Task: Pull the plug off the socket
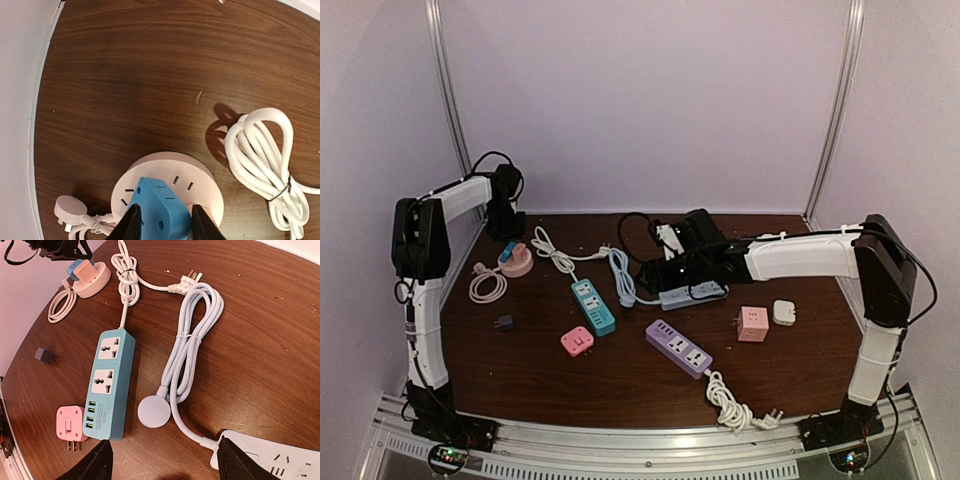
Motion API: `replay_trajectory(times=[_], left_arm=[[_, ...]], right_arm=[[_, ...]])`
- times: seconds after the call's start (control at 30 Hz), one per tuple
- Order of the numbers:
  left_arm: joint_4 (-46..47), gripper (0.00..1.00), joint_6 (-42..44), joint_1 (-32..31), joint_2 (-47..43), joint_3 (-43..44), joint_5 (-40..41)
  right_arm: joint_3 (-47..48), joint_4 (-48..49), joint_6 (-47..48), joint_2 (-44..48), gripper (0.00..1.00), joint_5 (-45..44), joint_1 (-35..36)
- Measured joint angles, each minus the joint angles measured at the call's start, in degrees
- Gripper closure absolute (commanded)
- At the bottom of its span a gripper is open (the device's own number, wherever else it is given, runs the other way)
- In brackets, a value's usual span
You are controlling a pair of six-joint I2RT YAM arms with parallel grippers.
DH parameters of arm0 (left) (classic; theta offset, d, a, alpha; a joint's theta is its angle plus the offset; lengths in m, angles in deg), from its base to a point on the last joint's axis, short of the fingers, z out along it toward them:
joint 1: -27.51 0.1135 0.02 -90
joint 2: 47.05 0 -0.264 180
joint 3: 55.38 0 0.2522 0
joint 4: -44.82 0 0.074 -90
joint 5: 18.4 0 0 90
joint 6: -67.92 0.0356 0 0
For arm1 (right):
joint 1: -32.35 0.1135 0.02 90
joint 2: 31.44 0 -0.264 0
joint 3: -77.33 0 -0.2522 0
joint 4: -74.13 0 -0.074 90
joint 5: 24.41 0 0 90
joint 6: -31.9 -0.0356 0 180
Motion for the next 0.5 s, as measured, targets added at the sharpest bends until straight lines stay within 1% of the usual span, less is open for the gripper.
replay_trajectory(times=[0.1, 0.27, 0.4, 0.5], left_arm=[[-0.15, 0.63, 0.13, 0.46, 0.00, 0.00, 0.00], [-1.09, 0.55, 0.70, 1.07, 0.00, 0.02, 0.96], [-1.79, 0.54, 1.18, 1.11, 0.00, 0.04, 2.36], [-2.64, 0.56, 1.51, 1.11, 0.00, 0.15, 3.26]], right_arm=[[0.00, 0.07, 0.00, 0.00, 0.27, 0.00, 0.00], [-0.26, 0.22, -0.02, 0.00, 0.28, 0.00, 0.00], [-0.48, 0.31, -0.02, 0.00, 0.28, 0.00, 0.00], [-0.52, 0.37, -0.04, 0.00, 0.27, 0.02, 0.00]])
